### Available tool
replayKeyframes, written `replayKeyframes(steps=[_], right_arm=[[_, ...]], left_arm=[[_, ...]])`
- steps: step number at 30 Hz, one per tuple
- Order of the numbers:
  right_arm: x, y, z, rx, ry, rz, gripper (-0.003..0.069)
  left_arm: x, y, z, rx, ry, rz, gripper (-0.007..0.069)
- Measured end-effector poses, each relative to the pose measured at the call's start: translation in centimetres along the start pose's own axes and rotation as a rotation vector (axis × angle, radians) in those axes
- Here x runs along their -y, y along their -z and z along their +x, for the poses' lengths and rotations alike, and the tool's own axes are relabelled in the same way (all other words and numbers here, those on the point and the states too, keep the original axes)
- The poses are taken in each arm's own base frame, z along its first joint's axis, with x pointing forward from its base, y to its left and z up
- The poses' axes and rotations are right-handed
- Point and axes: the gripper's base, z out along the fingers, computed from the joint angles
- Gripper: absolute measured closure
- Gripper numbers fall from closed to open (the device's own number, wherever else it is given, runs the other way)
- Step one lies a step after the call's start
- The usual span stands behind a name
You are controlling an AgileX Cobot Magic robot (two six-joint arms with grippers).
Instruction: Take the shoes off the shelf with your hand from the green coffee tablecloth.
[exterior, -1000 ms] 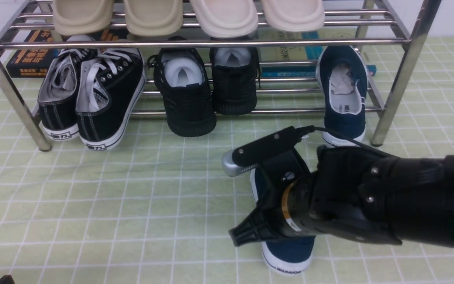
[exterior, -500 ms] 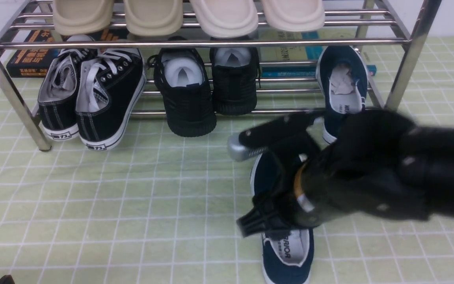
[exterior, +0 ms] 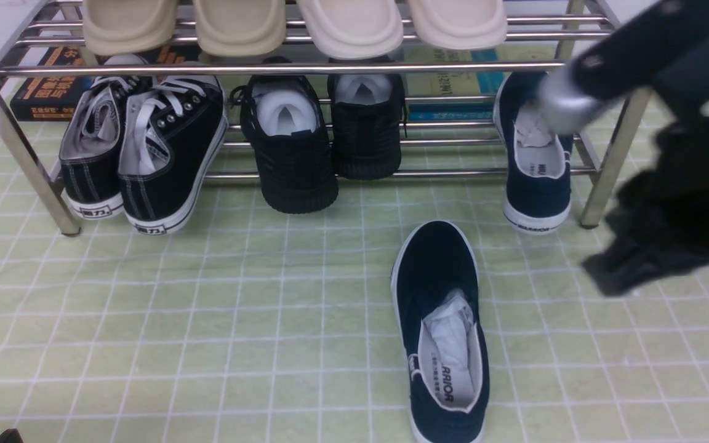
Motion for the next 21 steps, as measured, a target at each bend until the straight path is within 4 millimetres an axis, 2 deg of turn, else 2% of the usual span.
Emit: replayKeyframes(steps=[1,3,5,8,12,16,21], right_arm=[[0.1,0.2,0.1,0.004,-0.004,-0.003,0.0541],[0.8,0.8,2.0,-0.004,-0.045,-0.015,0.0624],[1.1,0.7,3.2,-0.020,-0.095,-0.014,0.0660],[1.4,-1.0,6.7,-0.077,-0.250,0.012,0.0673],[1.1,-2.9,8.0,-0.046,-0.374,0.010,0.0673],[0.2,-4.5,7.3,0.011,-0.391,-0.018,0.0669],[0.6,-5.9,4.1,0.051,-0.438,0.031,0.0649]], left_arm=[[0.0,0.0,0.0,0.000,0.000,0.000,0.0383],[0.0,0.0,0.0,0.000,0.000,0.000,0.0383],[0.0,0.0,0.0,0.000,0.000,0.000,0.0383],[0.0,0.0,0.0,0.000,-0.001,0.000,0.0383],[0.0,0.0,0.0,0.000,-0.001,0.000,0.0383],[0.0,0.0,0.0,0.000,-0.001,0.000,0.0383],[0.0,0.0,0.0,0.000,-0.001,0.000,0.0383]])
